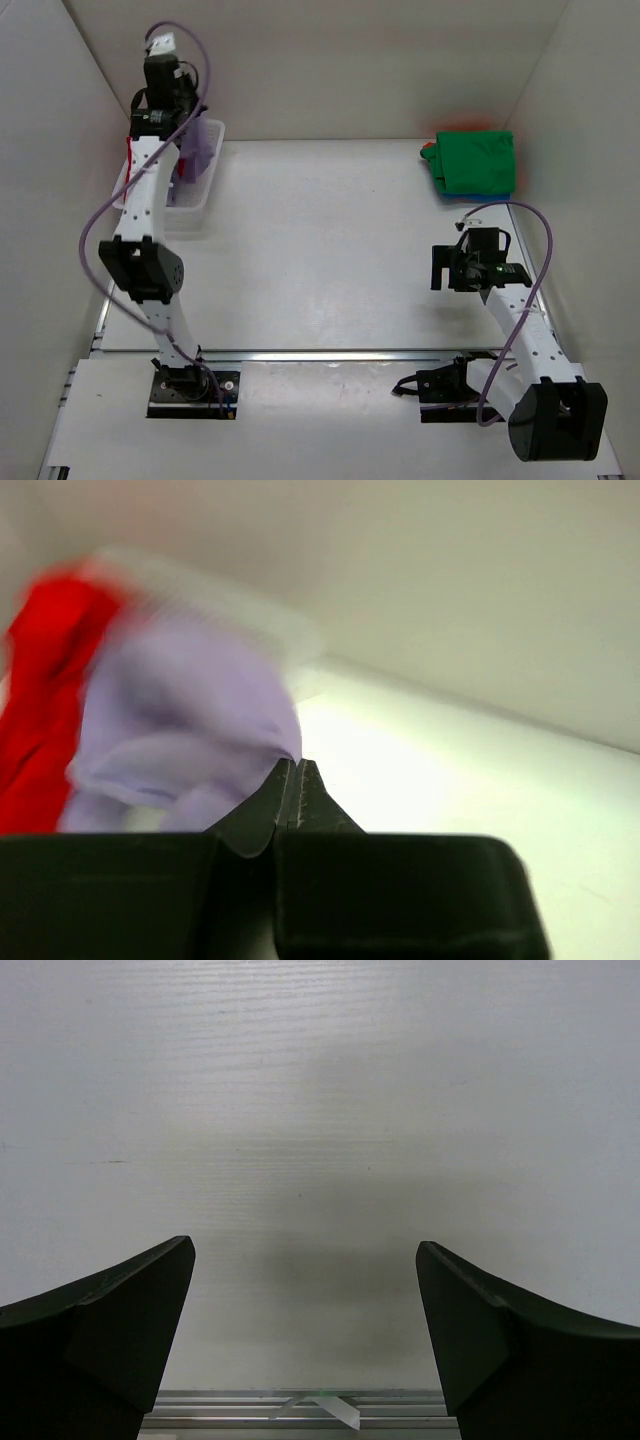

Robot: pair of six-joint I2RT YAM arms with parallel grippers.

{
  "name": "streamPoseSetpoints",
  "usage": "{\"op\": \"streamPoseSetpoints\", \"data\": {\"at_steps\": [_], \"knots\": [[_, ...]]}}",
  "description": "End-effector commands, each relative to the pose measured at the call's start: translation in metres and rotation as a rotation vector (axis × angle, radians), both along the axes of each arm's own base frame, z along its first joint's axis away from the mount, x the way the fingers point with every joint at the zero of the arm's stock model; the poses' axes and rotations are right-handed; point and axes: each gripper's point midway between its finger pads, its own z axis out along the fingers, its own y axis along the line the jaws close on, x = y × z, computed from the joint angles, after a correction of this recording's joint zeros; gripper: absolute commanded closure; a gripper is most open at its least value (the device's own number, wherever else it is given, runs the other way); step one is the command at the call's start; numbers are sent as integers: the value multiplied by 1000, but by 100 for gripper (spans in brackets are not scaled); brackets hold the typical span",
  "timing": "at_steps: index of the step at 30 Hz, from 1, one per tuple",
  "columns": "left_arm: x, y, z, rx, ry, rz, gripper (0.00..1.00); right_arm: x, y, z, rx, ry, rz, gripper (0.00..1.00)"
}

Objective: Fold and stack the t-shirts
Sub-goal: Grab crumpled tshirt from bin with the left arm, then move the tshirt to the center of the board, then flatten out the tshirt

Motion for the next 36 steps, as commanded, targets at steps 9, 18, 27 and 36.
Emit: {"op": "streamPoseSetpoints", "data": {"at_steps": [9,18,27,36], "knots": [[-165,-210,202,-200,-481,-662,100,7,1,25,-3,-150,-6,10],[-154,-168,-35,-213,15,-467,100,17,18,42,60,-196,36,10],[-209,-144,-172,-362,296,-380,36,21,51,35,135,-162,119,10],[-294,-215,-217,-432,402,-537,37,21,86,3,187,-68,177,11]]}}
